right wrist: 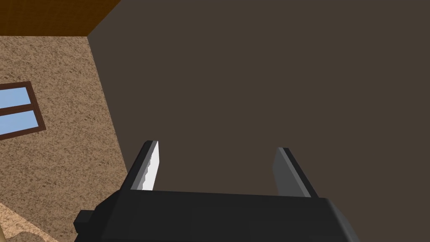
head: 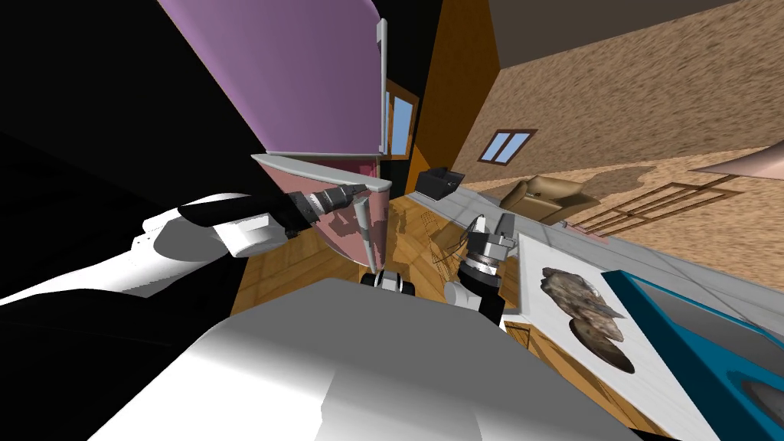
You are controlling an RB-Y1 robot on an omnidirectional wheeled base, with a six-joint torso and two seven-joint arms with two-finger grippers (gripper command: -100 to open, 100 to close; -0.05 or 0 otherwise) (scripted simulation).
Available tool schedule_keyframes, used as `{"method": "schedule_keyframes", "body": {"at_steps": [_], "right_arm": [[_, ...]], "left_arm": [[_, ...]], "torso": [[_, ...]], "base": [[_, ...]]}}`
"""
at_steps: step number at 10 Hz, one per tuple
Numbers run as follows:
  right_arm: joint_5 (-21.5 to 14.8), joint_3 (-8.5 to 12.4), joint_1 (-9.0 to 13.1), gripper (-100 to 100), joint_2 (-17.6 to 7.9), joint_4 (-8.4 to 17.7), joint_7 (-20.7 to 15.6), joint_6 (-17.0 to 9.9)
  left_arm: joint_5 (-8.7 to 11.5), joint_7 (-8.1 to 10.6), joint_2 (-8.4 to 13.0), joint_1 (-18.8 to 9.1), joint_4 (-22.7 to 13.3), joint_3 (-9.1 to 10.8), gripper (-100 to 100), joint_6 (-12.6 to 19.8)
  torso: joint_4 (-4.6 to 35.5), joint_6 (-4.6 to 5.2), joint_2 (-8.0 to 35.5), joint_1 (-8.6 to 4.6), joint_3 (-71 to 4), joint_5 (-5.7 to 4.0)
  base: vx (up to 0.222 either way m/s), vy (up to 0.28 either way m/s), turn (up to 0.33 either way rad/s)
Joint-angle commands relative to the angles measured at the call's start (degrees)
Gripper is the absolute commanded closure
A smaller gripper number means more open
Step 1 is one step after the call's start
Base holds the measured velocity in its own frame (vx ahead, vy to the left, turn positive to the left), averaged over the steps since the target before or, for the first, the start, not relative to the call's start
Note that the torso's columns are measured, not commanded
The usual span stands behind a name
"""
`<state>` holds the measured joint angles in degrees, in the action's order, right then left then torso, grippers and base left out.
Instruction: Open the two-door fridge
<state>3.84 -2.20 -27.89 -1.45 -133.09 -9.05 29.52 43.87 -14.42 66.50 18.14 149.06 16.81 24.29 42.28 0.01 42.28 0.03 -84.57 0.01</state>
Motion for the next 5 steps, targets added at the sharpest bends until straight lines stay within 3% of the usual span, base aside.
{"method": "schedule_keyframes", "body": {"at_steps": [1,5], "right_arm": [[0.0,0.0,0.0,0,0.0,0.0,0.0,0.0],[0.0,0.0,0.0,0,0.0,0.0,0.0,0.0]], "left_arm": [[0.0,0.0,0.0,0.0,0.0,-0.02,0,0.0],[0.0,0.0,0.0,0.0,0.0,-0.02,0,0.0]], "torso": [[0.0,-0.01,0.0,0.02,0.0,0.0],[0.0,-0.01,0.0,-0.03,0.0,-0.01]], "base": [[0.0,0.0,0.0],[0.0,0.0,0.0]]}}
